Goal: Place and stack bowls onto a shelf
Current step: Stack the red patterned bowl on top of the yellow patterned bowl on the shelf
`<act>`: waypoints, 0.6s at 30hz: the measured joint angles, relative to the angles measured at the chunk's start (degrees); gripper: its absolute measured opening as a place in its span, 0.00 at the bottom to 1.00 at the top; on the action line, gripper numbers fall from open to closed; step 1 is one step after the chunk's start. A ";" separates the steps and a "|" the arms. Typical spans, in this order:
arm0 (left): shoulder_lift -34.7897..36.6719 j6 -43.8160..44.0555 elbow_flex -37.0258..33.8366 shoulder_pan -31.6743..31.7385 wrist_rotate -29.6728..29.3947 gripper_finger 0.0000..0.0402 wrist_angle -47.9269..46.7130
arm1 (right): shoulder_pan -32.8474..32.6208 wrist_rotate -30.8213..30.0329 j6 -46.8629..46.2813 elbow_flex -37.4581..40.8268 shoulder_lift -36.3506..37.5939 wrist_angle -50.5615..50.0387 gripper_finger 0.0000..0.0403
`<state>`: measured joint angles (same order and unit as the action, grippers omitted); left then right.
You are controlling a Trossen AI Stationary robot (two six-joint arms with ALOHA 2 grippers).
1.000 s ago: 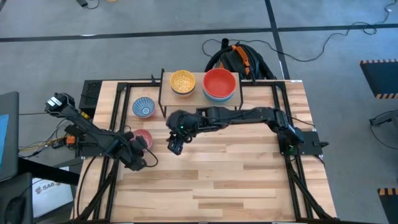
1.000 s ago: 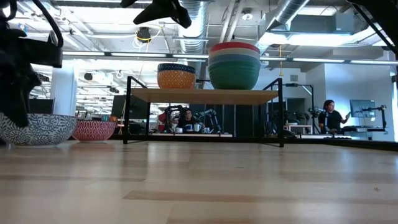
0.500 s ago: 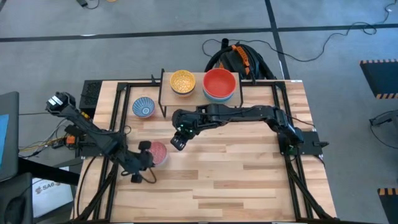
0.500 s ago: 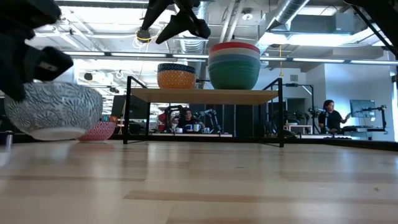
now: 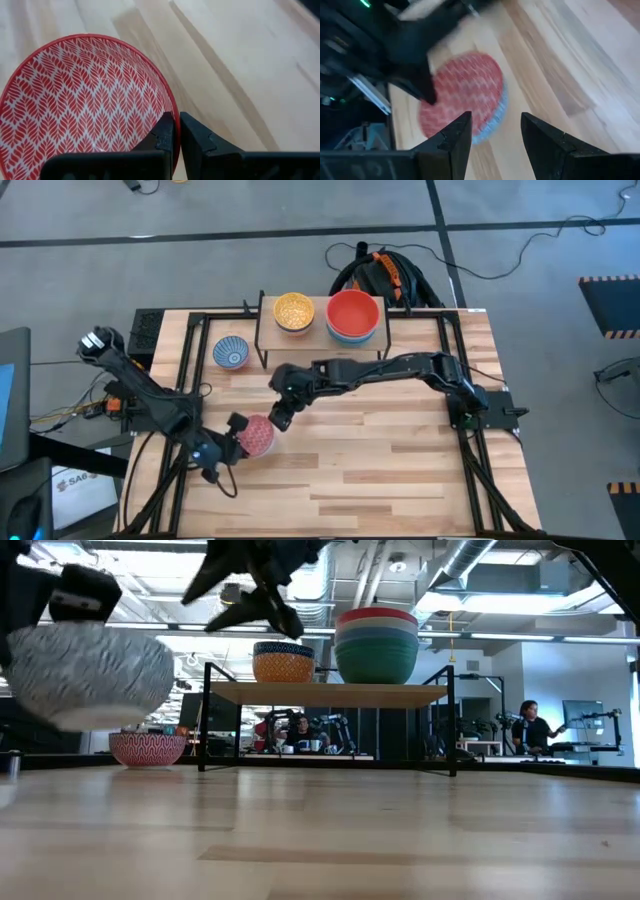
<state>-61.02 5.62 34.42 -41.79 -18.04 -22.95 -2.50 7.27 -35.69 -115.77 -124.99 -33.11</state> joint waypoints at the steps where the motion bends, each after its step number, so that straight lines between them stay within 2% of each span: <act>1: -0.89 -0.22 0.11 0.01 0.77 0.00 -0.48 | 0.16 -0.02 0.38 -0.08 0.02 0.73 0.49; 8: -12.07 -4.59 3.87 0.01 0.82 0.00 -0.64 | 0.85 -0.27 6.23 -0.09 -0.07 0.37 0.55; 10: -15.19 -6.34 6.25 0.01 -0.72 0.00 -1.69 | 0.71 0.38 6.63 -0.36 -2.01 1.45 0.59; 13: -19.63 -8.36 9.92 0.01 -3.50 0.00 -4.22 | 0.06 1.54 6.67 0.17 -3.80 -2.44 0.64; 14: -20.82 -8.70 10.99 0.01 -3.84 0.00 -4.97 | -0.21 1.60 6.69 -0.09 -4.69 -0.58 0.64; 18: -25.15 -8.13 13.17 -0.06 -1.98 0.00 -7.59 | -0.93 1.61 7.89 0.02 -5.18 -2.25 0.65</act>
<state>-86.17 -2.51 47.59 -41.84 -20.01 -30.54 -3.43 8.88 -27.80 -115.74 -130.17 -35.37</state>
